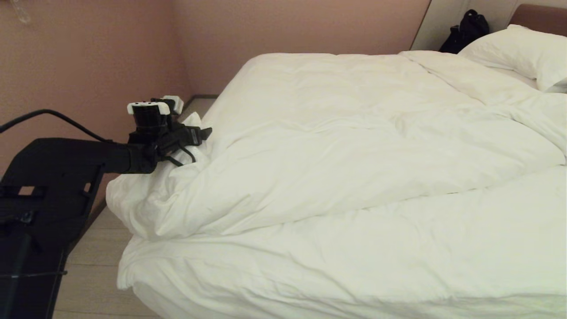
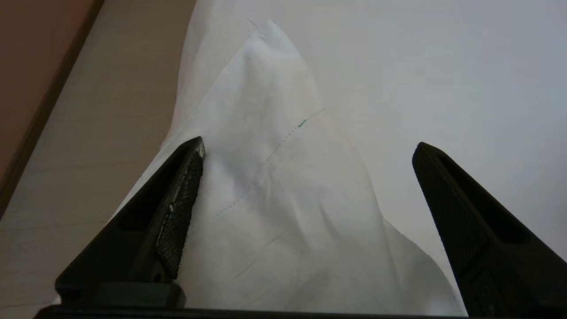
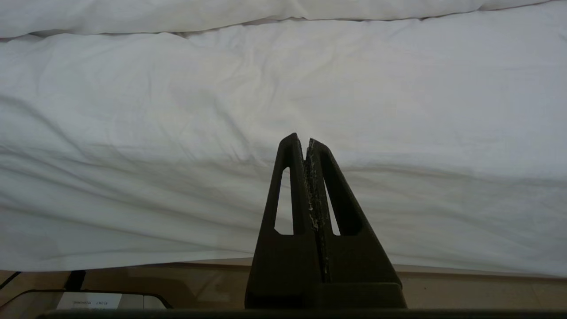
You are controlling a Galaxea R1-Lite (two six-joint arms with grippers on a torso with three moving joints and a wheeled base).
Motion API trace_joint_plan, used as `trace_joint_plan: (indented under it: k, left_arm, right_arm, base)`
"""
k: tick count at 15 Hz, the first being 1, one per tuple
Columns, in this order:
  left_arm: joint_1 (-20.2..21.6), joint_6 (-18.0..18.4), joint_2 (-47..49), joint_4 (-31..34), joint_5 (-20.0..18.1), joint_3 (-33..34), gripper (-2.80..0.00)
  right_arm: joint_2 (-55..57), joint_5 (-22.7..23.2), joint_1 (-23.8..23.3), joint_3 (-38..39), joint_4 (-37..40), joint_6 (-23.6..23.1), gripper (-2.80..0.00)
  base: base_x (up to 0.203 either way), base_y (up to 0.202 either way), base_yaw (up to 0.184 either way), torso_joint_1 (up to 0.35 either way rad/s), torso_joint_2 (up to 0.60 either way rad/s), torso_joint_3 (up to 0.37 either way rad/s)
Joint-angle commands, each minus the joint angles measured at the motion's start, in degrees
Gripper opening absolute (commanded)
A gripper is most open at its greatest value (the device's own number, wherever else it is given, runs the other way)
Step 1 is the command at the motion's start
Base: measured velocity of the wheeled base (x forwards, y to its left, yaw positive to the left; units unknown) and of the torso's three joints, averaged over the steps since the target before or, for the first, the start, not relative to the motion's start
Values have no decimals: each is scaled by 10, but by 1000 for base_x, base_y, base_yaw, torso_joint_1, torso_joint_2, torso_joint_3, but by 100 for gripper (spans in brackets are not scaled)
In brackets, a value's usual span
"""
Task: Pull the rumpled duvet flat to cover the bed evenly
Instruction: Flatten the corners of the folded blanket
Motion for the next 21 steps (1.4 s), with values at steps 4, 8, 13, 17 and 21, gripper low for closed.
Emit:
trace_joint_plan:
  k: [4,8,13,17,21]
  left_arm:
    - [4,0,13,1,0,0,-280]
    - [6,1,10,3,1,2,-280]
    - [7,1,-8,3,15,10,-280]
    - [7,2,-62,4,15,45,-280]
    - [17,21,-157,0,21,160,-280]
  right_arm:
    - [1,1,0,0,0,0,-280]
    - [1,1,0,0,0,0,-280]
    - [1,1,0,0,0,0,-280]
    - [1,1,0,0,0,0,-280]
    - [1,1,0,0,0,0,-280]
  base:
    - [0,0,0,0,0,0]
    - [0,0,0,0,0,0]
    - [0,0,0,0,0,0]
    - [0,0,0,0,0,0]
    - [0,0,0,0,0,0]
